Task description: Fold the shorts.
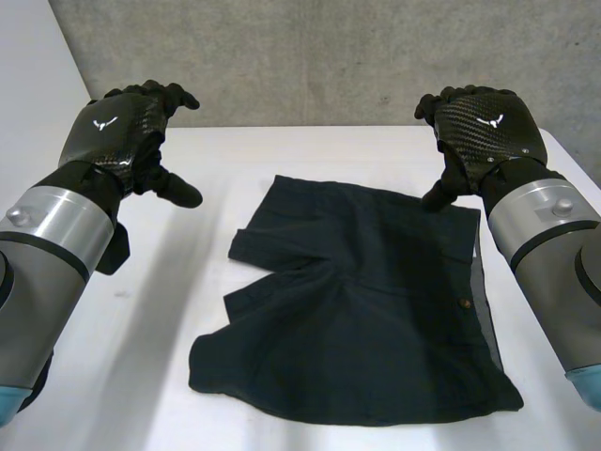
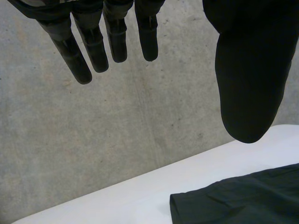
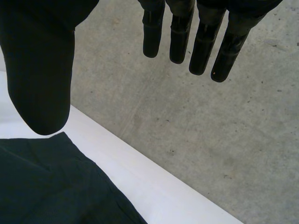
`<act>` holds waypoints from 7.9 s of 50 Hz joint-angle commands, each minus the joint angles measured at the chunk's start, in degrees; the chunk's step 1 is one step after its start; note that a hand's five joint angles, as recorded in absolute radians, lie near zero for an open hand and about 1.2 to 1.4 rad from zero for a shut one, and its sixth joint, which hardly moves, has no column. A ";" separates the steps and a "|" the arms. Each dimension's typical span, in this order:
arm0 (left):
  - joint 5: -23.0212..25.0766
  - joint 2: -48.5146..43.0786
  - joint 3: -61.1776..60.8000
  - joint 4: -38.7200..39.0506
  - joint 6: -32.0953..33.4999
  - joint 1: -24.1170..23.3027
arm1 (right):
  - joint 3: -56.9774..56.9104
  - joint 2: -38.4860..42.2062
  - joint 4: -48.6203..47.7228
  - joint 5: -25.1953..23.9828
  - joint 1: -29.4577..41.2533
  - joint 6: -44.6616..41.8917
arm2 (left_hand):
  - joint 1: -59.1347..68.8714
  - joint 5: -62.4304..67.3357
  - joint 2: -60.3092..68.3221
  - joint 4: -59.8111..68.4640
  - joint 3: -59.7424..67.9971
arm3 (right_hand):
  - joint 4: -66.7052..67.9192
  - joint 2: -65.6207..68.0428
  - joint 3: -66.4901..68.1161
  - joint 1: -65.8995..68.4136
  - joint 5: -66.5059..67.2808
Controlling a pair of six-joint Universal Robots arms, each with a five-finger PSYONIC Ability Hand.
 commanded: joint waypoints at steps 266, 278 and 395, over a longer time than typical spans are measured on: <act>1.63 -31.98 10.63 15.21 28.54 -5.44 | 21.69 9.93 -6.11 -13.84 -28.48 -19.30 | -9.97 -7.80 -8.29 -8.34 -8.54 | 59.34 56.84 59.14 61.62 59.38; 1.63 -27.84 10.37 12.83 23.69 -5.26 | 21.51 8.96 -2.14 -17.79 -32.27 -12.22 | -9.80 -7.63 -8.12 -8.17 -8.37 | 7.26 4.77 7.07 9.55 7.31; 2.06 -22.57 3.51 12.39 14.47 -5.97 | 10.27 11.95 -3.65 -25.70 -33.86 -17.20 | -9.97 -7.80 -8.29 -8.34 -8.54 | 59.34 56.84 59.14 61.62 59.38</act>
